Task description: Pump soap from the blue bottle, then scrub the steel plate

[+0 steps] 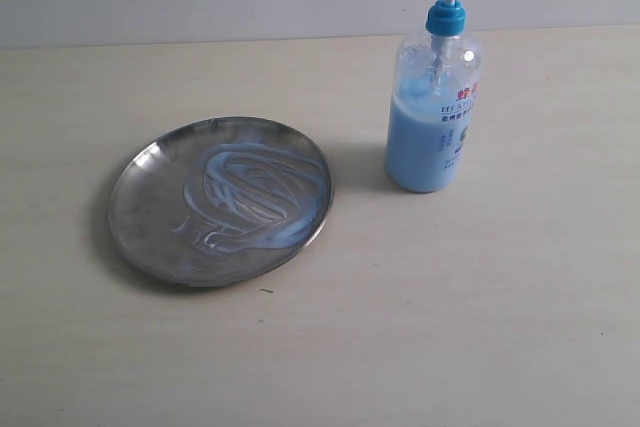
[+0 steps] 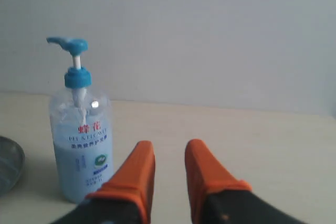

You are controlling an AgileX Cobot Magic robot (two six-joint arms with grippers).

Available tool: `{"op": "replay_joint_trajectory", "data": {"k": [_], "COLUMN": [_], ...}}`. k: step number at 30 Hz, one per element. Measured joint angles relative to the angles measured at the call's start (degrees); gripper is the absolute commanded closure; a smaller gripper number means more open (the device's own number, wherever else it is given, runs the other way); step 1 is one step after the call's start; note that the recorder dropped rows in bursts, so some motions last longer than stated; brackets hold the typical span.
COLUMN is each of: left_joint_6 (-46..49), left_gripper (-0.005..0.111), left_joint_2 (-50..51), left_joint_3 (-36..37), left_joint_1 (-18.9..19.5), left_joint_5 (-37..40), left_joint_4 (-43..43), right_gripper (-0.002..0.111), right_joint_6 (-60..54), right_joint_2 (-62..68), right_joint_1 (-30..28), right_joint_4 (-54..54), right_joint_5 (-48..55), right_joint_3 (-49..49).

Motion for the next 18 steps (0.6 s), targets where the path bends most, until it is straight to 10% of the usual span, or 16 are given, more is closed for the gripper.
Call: {"op": "replay_joint_trajectory", "data": {"k": [18], "left_joint_6": [0.0], "left_gripper": [0.107], "left_joint_2": [0.0], "left_joint_3": [0.0], "left_joint_1": [0.0], "left_joint_5": [0.0], "left_joint_4": [0.0], "right_gripper": [0.084], "right_joint_6": [7.7], "right_joint_2": [-8.9], "right_joint_1": [0.0], "right_joint_4": [-5.6], "right_joint_5": [0.5], "right_joint_3": [12.4]}}
